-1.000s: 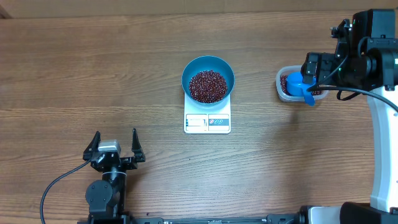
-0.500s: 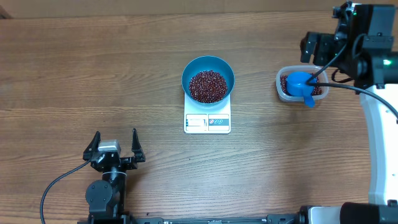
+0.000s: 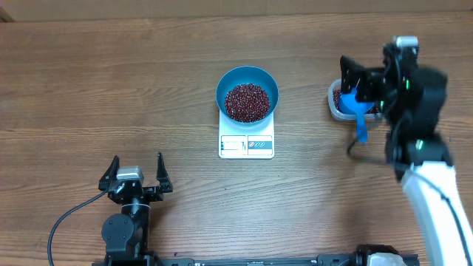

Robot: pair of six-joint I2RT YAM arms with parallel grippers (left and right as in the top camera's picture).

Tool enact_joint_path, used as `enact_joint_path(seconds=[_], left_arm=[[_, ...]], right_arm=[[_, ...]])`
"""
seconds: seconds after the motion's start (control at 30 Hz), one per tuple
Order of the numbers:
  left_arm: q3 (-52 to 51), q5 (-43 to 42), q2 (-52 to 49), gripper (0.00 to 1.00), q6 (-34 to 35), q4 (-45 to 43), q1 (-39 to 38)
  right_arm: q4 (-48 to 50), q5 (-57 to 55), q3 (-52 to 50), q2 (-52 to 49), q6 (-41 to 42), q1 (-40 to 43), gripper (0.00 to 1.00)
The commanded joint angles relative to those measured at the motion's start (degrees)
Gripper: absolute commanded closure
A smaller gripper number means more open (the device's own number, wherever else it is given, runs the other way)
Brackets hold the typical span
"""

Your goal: Scoop item into bowl and weigh 150g on scale

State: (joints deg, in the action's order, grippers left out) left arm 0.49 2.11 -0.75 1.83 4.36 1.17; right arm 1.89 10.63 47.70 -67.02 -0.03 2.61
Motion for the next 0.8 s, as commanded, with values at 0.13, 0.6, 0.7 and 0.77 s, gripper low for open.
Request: enact_joint_path(seconds=[0.13, 0.6, 0.7, 0.77], left_arm=[[-0.2, -0.5, 0.48, 0.01, 1.16, 0.02, 0.31], [-0.2, -0.5, 0.48, 0.0, 1.16, 0.02, 0.31], [-0.2, -0.5, 0.48, 0.0, 1.16, 0.02, 0.31], [-0.2, -0.5, 0.48, 0.01, 1.16, 0.02, 0.31]], right_arm=[[20.35, 2.34, -22.86, 14.43, -0.02, -0.04, 0.0], [12.83, 1.33, -47.23, 52.5, -0.46, 0.02, 0.0], [6.12, 1.18, -47.25, 58.51, -0.48, 0.02, 0.0], [2.58, 0.68, -47.25, 62.53, -0.5, 0.09, 0.0]])
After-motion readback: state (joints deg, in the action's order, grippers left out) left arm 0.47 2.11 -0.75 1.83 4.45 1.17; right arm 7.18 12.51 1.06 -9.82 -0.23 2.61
